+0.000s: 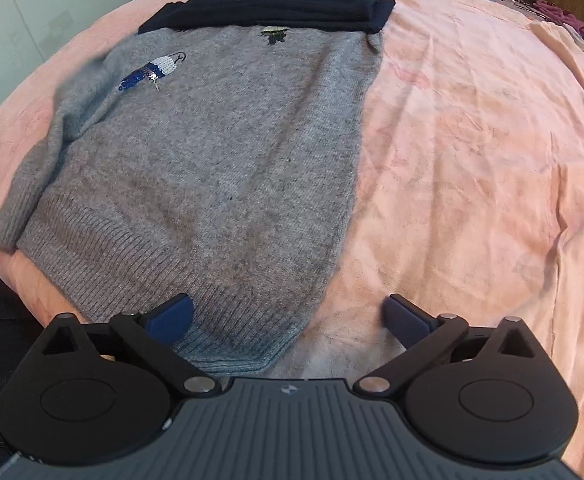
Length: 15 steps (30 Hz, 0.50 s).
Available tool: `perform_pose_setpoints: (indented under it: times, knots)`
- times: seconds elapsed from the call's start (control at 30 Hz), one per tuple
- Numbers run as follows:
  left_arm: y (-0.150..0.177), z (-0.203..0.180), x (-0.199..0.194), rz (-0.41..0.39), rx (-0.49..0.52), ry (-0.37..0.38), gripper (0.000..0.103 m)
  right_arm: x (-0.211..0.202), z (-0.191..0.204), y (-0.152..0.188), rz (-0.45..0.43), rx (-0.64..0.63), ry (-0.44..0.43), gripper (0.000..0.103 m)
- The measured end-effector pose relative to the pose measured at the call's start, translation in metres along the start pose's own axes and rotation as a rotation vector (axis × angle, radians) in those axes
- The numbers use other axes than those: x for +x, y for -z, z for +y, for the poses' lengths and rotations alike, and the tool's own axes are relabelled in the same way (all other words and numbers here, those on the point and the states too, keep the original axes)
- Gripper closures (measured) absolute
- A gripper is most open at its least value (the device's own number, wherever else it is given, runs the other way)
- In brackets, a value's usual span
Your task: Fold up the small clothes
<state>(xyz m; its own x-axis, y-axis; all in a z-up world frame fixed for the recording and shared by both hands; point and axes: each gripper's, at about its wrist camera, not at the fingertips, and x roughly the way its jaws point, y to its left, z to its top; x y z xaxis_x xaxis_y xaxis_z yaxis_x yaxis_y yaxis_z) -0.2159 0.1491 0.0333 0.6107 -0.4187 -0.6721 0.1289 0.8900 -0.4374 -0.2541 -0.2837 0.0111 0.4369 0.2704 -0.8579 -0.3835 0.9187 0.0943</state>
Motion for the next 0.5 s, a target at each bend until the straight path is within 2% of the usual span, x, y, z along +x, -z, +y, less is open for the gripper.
perform_pose_setpoints:
  times: [0.07, 0.13, 0.2, 0.33, 0.47, 0.5]
  knots:
    - [-0.008, 0.014, 0.011, 0.017, -0.151, 0.079, 0.085, -0.001, -0.003, 0.0, 0.001, 0.017, -0.014, 0.0]
    - [-0.01, 0.015, 0.028, 0.031, -0.226, 0.143, 0.075, -0.002, -0.005, -0.001, 0.007, 0.023, -0.021, 0.0]
    - [-0.01, 0.017, 0.044, 0.043, -0.292, 0.199, 0.069, -0.001, -0.004, -0.002, 0.015, 0.021, -0.018, 0.0]
    - [-0.014, 0.027, 0.07, 0.076, -0.452, 0.319, 0.069, 0.0, 0.0, -0.003, 0.022, 0.015, -0.008, 0.0]
    - [-0.02, 0.027, 0.077, 0.077, -0.456, 0.311, 0.073, -0.003, -0.009, -0.003, -0.003, 0.079, -0.042, 0.0]
    - [-0.02, 0.024, 0.075, 0.07, -0.433, 0.299, 0.093, -0.005, -0.015, -0.003, -0.014, 0.112, -0.062, 0.001]
